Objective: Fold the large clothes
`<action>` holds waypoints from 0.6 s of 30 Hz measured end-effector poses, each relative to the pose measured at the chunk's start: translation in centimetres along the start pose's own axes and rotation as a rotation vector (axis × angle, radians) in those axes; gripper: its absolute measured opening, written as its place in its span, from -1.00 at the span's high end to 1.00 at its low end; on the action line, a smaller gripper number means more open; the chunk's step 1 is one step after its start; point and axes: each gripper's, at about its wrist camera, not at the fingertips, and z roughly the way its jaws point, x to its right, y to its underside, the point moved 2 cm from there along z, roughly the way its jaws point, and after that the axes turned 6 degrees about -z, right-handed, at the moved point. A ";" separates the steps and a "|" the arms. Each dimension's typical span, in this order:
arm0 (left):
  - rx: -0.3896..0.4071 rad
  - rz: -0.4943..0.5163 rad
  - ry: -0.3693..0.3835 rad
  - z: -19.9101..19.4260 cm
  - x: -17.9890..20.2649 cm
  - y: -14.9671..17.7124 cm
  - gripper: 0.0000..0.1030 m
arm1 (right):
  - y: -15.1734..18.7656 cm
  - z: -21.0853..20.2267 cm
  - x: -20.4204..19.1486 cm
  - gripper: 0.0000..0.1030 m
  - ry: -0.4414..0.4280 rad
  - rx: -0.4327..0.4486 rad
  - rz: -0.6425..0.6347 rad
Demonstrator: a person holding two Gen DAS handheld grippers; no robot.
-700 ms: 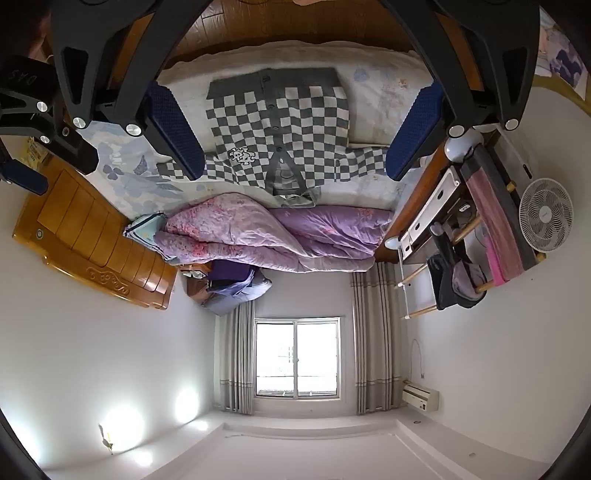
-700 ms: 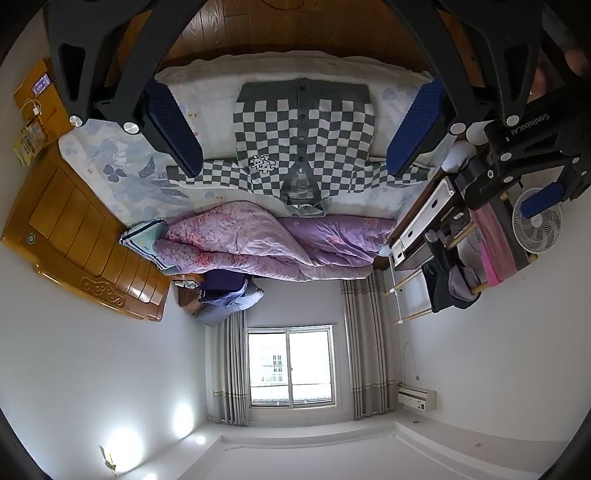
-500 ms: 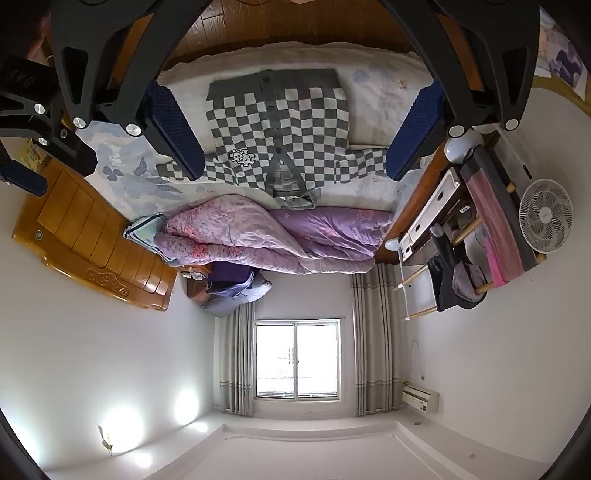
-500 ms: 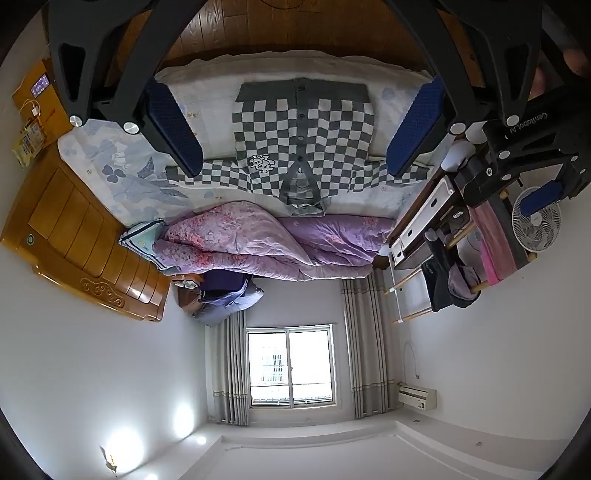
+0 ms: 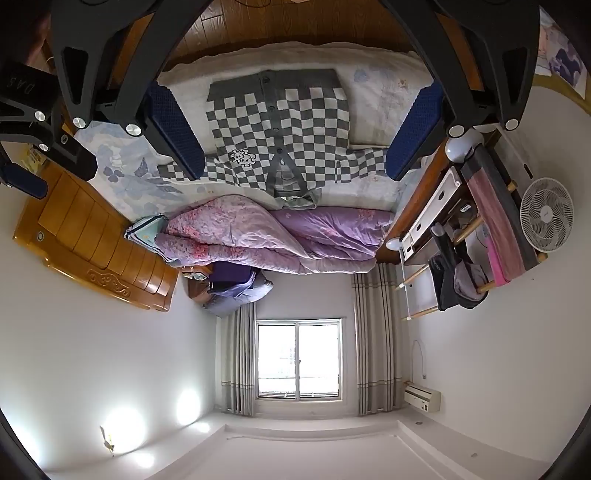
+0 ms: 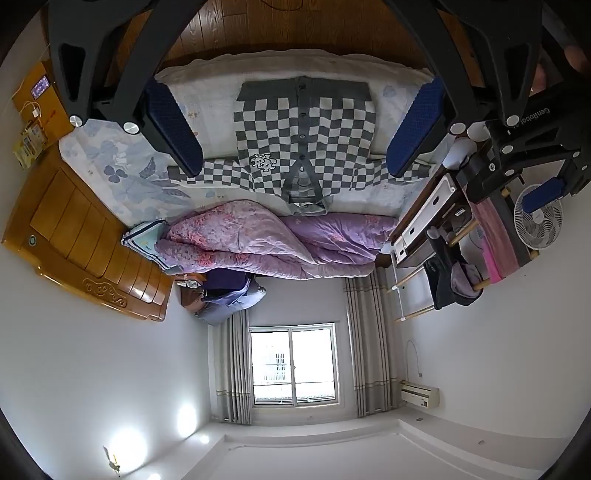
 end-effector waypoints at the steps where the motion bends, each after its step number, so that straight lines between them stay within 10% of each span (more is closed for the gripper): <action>1: 0.000 -0.001 0.000 0.0 0.0 0.0 -0.91 | -0.2 -0.1 0.0 -0.86 0.000 0.000 0.000; 18: -0.012 0.003 0.016 0.4 0.7 0.6 -0.91 | 0.0 -0.1 0.1 -0.86 0.015 -0.007 0.003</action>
